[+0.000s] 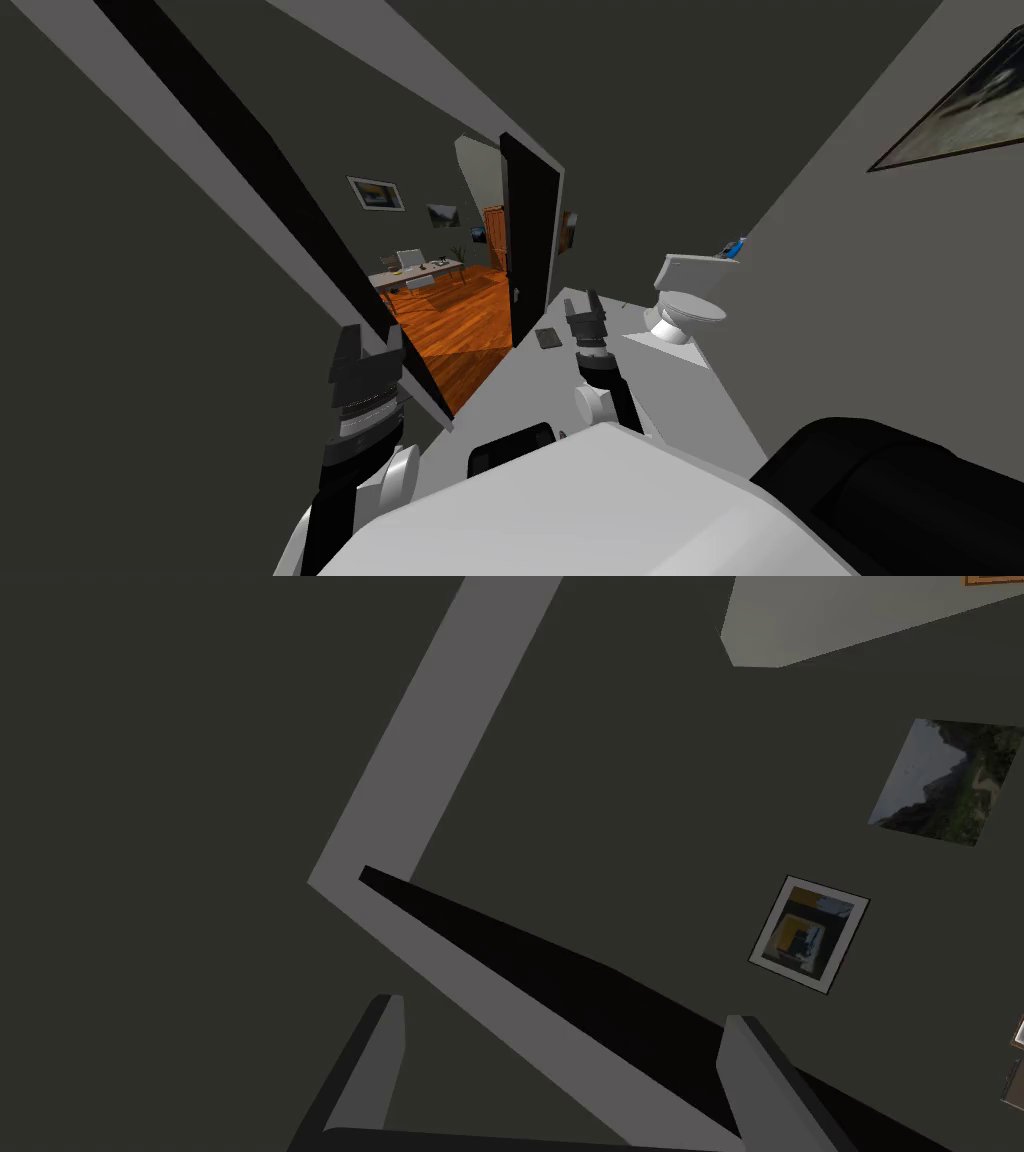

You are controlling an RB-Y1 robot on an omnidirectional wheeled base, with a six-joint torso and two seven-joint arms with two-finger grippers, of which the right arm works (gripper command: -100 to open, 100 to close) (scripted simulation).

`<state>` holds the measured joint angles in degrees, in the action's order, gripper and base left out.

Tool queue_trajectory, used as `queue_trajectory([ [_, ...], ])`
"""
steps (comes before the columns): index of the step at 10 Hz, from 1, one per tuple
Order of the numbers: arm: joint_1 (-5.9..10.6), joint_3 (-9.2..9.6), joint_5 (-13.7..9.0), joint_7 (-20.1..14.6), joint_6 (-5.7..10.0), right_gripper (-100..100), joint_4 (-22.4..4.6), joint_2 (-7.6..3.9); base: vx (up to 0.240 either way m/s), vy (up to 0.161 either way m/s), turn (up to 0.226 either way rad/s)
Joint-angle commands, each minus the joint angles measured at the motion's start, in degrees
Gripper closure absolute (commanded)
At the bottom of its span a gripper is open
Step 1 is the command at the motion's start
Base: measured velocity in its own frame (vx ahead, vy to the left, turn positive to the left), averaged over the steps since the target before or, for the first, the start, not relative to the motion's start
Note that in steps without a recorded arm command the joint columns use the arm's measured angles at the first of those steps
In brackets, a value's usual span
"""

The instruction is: Push the door open

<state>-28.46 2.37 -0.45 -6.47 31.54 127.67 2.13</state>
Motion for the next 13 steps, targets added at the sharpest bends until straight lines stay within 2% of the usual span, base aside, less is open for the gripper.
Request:
queue_trajectory([
  [1, 0.29, 0.34, 0.4, -0.3, 0.36, -100, -0.7, -0.51, 0.098, 0.174, 0.074],
  [3, 0.49, 0.57, 0.6, -0.5, 0.6, -100, -1.2, -0.85, 0.002, 0.225, 0.053],
  [7, 1.77, 2.06, 2.3, -1.8, 2.16, -100, -4.3, -2.69, 0.068, 0.188, 0.045],
  [11, 3.98, 4.66, 5.1, -4.0, 4.87, -100, -9.8, -5.18, 0.169, 0.071, -0.008],
  [13, 4.46, 5.21, 5.7, -4.5, 5.45, -100, -11.0, -5.64, 0.158, -0.001, -0.022],
])
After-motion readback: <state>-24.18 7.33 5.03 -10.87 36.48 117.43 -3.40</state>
